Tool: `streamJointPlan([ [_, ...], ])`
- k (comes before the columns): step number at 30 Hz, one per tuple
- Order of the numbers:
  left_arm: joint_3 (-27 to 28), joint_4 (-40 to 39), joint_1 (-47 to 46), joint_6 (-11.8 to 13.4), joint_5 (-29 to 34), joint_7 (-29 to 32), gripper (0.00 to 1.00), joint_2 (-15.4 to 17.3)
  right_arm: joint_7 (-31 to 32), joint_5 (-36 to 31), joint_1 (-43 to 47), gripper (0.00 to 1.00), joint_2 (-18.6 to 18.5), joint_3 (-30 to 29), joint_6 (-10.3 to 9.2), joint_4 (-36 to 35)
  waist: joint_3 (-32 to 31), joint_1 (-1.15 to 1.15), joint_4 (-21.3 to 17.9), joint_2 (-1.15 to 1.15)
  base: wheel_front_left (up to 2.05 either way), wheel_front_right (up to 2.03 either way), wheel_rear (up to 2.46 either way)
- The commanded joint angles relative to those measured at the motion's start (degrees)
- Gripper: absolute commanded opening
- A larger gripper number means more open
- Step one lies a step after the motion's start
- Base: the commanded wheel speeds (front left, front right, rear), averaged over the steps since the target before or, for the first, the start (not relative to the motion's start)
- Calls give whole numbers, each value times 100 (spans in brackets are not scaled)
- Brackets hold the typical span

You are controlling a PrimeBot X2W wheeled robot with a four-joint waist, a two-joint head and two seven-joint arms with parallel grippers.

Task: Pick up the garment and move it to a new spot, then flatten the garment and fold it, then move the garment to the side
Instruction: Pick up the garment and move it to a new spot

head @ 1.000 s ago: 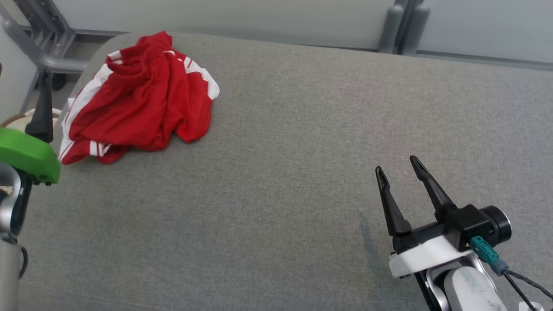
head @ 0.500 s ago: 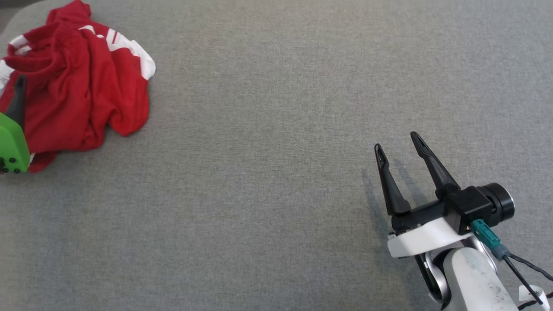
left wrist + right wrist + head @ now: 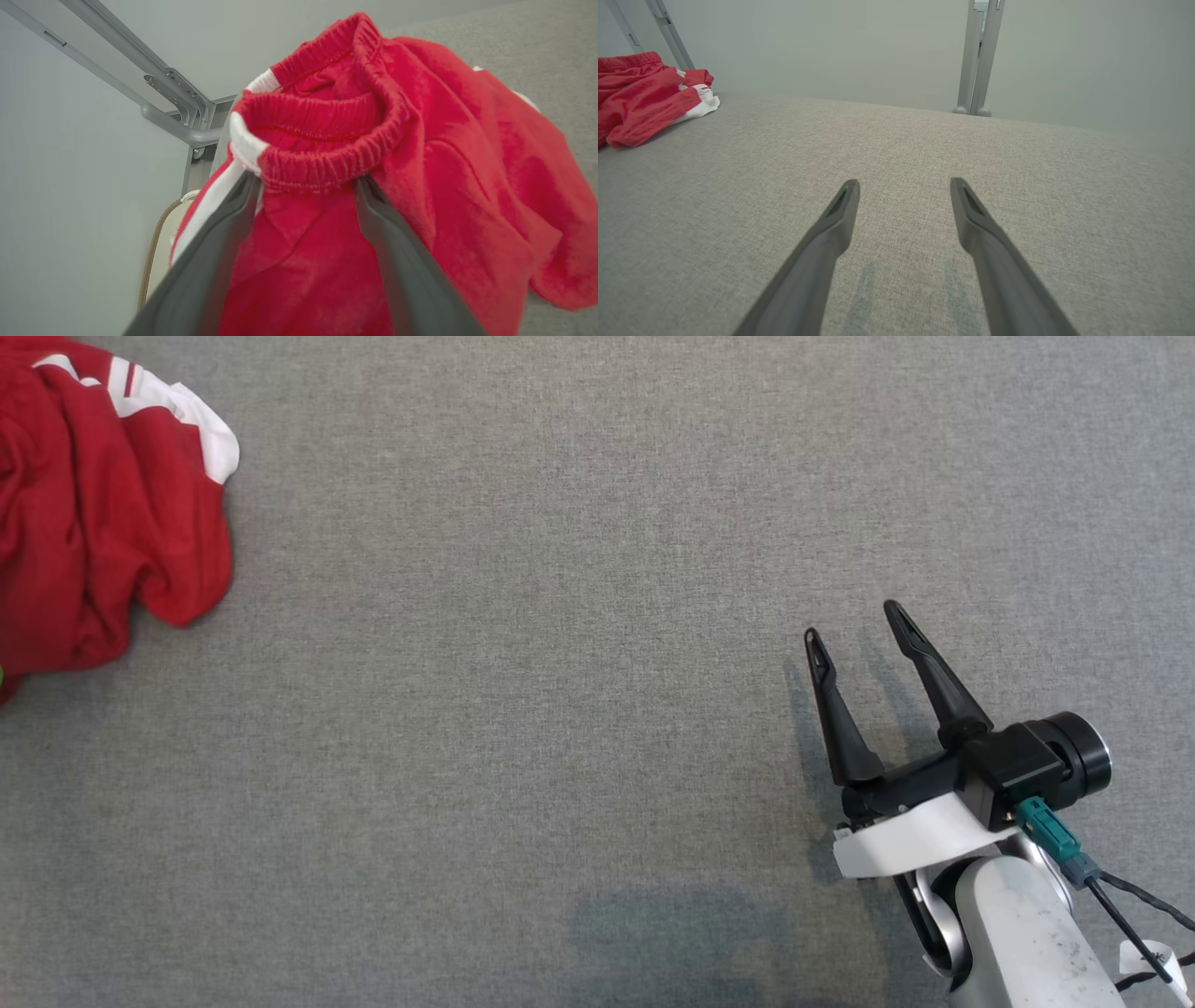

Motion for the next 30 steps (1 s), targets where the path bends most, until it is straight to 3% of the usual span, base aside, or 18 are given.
streamJointPlan([
  [1,-8,93,-117,14,-70,-30,100,-37,-19,-49,-49,100,-22,1,0,-24,65,0,-39,29,0,0,0],
  [3,-37,179,-152,14,-61,-77,100,-82,-19,-53,-61,100,-22,-5,0,-16,76,0,-34,29,0,0,0],
  [5,-45,251,-192,24,-56,-152,34,-102,-19,-58,-76,100,-22,-5,0,-4,77,0,-29,29,0,0,0],
  [6,-53,290,-204,30,-53,-197,7,-129,-19,-57,-83,100,-22,-3,0,5,71,0,-24,29,0,0,0],
  [7,-44,328,-212,43,-73,-258,0,-163,-19,-59,-91,100,-22,1,0,13,64,0,-20,29,0,0,0],
  [19,-152,528,-355,39,38,-924,0,-135,-19,69,-43,100,-22,17,0,109,-319,0,12,29,0,0,0],
  [30,-559,97,-645,-41,175,-874,0,-2,-19,326,178,100,-23,-4,0,233,-1174,0,-98,29,0,0,0],
])
